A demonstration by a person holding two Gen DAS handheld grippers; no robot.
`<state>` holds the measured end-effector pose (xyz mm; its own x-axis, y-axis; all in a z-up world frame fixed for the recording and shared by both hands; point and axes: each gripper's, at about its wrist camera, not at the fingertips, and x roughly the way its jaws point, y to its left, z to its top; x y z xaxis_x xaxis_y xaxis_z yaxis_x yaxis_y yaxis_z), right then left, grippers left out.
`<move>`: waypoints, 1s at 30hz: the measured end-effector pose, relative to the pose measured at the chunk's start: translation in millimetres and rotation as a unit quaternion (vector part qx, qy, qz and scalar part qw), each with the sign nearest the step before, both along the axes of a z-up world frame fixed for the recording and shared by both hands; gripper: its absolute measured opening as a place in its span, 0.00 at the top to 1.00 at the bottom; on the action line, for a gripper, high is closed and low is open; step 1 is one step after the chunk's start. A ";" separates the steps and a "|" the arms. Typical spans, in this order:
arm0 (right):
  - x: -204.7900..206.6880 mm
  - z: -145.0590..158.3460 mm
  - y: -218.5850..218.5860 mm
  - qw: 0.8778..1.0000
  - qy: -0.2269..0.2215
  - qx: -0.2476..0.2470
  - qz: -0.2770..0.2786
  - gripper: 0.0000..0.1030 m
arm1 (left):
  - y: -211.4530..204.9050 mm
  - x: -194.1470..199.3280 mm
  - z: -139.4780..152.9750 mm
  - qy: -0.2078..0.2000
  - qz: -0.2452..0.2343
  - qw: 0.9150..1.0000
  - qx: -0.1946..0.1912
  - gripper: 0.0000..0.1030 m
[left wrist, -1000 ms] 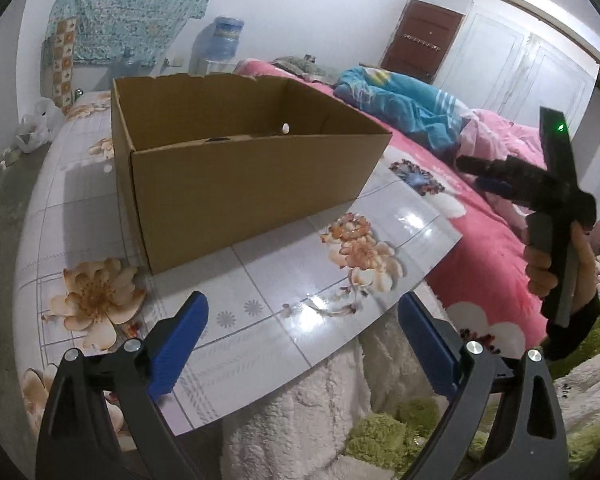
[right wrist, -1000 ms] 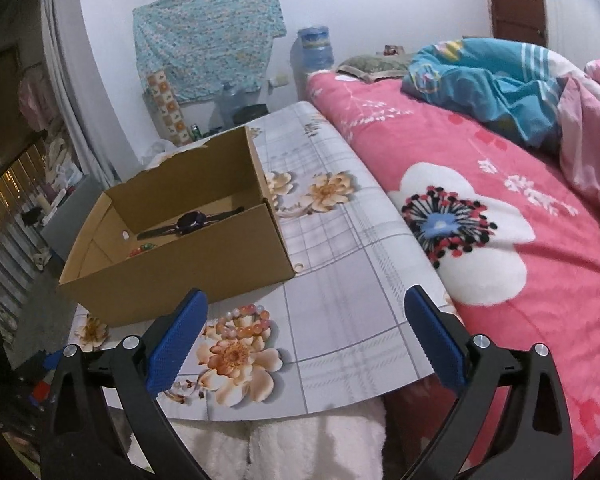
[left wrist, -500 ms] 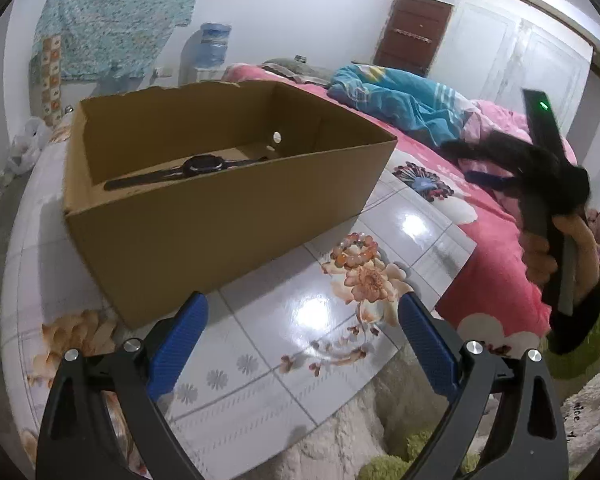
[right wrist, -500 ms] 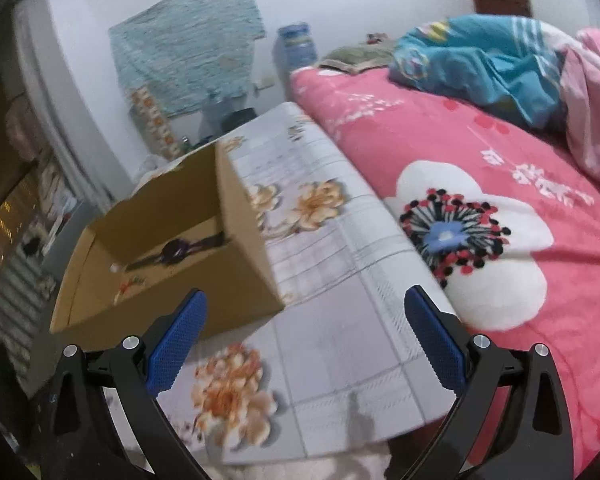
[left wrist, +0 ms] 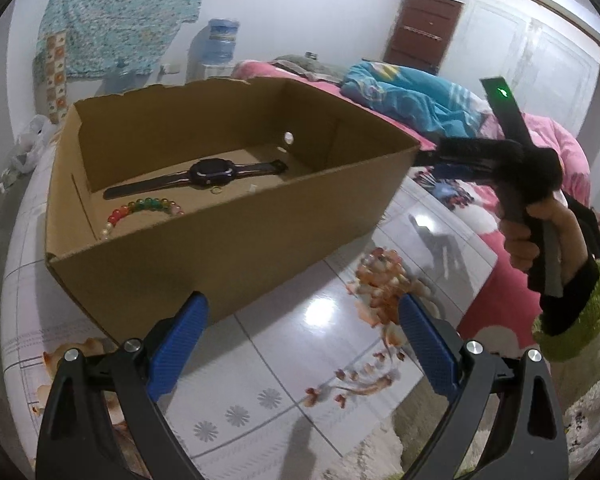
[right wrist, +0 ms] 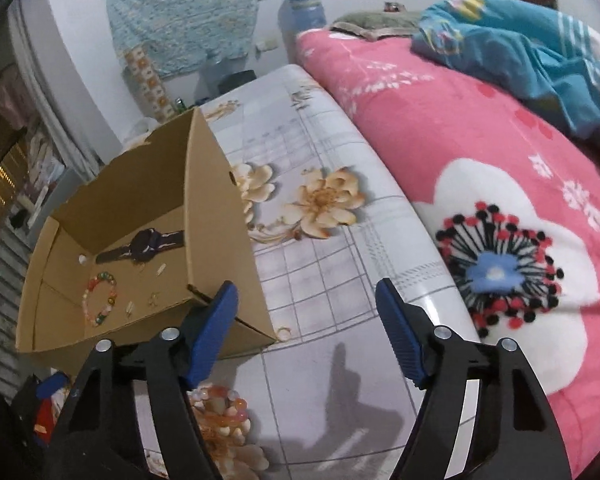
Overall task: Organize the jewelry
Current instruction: 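Move both tools back toward the pink bead bracelet beside the box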
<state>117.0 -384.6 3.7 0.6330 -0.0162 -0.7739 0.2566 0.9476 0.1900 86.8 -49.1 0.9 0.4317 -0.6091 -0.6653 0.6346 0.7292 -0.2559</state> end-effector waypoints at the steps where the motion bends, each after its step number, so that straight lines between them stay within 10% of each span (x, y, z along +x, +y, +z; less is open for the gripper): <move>1: -0.8 0.6 -1.1 1.000 -0.002 0.003 0.000 0.34 | 0.4 2.0 0.0 0.003 0.002 1.000 -0.003 0.09; 23: 14.3 -5.3 10.7 0.998 -0.012 0.059 0.027 0.36 | 15.3 20.2 4.5 0.007 0.058 0.998 0.006 0.09; 30: -21.8 -5.5 5.9 0.999 -0.016 0.041 0.007 0.09 | 1.3 1.5 3.4 0.008 0.033 0.999 0.010 0.08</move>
<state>95.2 -378.7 -1.8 0.6569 0.0553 -0.7520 0.2357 0.9323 0.2745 88.3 -47.8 4.3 0.4607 -0.5664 -0.6833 0.5804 0.7747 -0.2509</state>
